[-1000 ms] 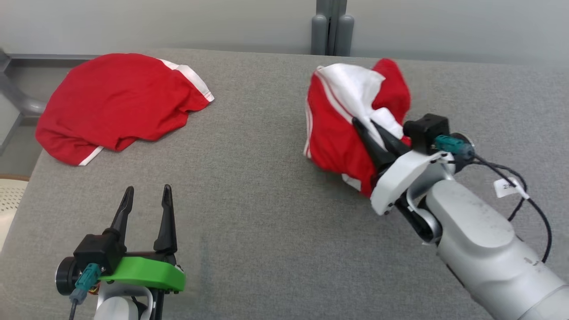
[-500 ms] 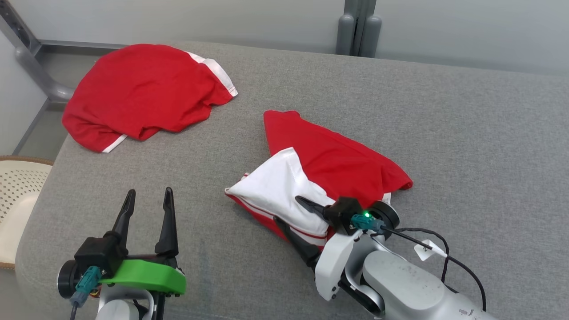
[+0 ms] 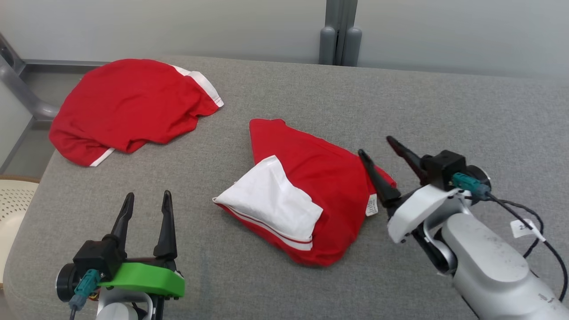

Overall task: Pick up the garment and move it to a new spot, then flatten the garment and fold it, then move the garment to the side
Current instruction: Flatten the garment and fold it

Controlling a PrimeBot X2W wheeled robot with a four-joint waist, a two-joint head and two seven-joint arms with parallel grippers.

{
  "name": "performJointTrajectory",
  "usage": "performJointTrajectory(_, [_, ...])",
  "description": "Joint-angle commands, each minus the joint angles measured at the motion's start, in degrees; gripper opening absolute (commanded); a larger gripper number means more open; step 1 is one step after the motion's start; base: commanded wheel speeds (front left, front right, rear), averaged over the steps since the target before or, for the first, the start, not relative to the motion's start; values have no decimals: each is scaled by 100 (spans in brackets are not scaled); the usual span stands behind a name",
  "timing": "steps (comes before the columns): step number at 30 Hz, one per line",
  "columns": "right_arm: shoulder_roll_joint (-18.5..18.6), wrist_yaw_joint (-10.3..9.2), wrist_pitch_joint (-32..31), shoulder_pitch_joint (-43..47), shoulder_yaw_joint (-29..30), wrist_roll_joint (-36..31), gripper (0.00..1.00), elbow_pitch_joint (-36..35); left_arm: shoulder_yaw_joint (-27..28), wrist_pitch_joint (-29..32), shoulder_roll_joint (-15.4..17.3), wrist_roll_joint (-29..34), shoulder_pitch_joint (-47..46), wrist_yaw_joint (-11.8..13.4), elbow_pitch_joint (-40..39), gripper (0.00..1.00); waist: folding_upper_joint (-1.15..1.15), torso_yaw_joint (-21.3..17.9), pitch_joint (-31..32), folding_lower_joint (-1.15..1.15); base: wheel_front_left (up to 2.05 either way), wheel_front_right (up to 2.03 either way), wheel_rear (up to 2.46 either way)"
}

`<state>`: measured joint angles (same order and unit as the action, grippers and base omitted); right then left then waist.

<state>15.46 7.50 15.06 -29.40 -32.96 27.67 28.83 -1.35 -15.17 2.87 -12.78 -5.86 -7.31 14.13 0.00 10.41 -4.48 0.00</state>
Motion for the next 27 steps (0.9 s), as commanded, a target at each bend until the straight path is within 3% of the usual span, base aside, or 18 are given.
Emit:
performJointTrajectory(1, [38, -2, 16, 98, 126, -45, 100, 52, 1, 4, 4, 64, 77, -9, -22, 100, 0, 2, -6, 0, 0, 0, 0])
performJointTrajectory(9, [222, -3, 16, -179, 519, -320, 100, 875, -89, 4, 4, 46, -61, -14, -48, 100, 0, 127, -242, 0, 0, 0, 0])
performJointTrajectory(24, [-73, -3, -16, -638, 115, 187, 100, 2785, -320, 3, 5, -114, -311, 36, 5, 100, 0, 531, -579, 0, 0, 0, 0])
performJointTrajectory(25, [-95, -3, -24, -639, 79, 273, 50, 2862, -326, 3, 5, -119, -308, 38, 2, 100, 0, 544, -584, 0, 0, 0, 0])
performJointTrajectory(26, [-97, -3, -53, -633, 38, 323, 35, 2923, -329, 3, 5, -120, -302, 46, 2, 100, 0, 553, -587, 0, 0, 0, 0])
performJointTrajectory(27, [-92, -3, -53, -639, -18, 386, 0, 2978, -331, 3, 5, -120, -297, 53, 5, 100, 0, 561, -587, 0, 0, 0, 0])
